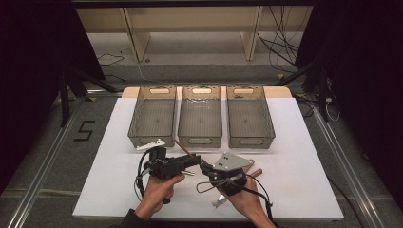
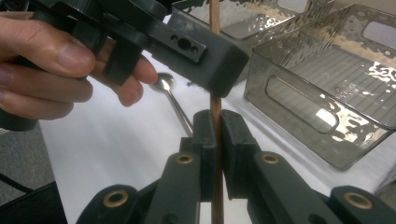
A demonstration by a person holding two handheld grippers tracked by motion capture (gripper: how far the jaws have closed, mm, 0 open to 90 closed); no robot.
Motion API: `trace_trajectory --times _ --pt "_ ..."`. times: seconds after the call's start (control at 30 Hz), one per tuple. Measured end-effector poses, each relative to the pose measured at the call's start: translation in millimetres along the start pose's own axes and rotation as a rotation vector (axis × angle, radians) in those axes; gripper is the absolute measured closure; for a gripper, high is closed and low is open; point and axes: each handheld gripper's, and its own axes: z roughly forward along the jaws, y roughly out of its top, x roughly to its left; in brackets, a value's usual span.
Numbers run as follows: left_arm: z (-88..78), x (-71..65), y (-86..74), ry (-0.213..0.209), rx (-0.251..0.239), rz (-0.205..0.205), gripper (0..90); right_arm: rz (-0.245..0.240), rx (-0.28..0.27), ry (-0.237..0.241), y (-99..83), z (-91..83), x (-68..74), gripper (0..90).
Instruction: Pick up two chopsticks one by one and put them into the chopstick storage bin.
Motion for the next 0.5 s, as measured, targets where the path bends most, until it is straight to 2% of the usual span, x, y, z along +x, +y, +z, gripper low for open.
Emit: trace_trajectory --times 0.37,0.5 --pt "2.2 1.5 -3.1 -0.032 0.004 -0.014 72.2 0.001 -0.013 -0.004 -0.3 -0.4 0.3 85.2" --pt "1.4 2.1 -2.2 -0.055 0.000 -0.023 75.6 0.005 -0.018 0.002 -0.6 -1.5 -0.2 85.2"
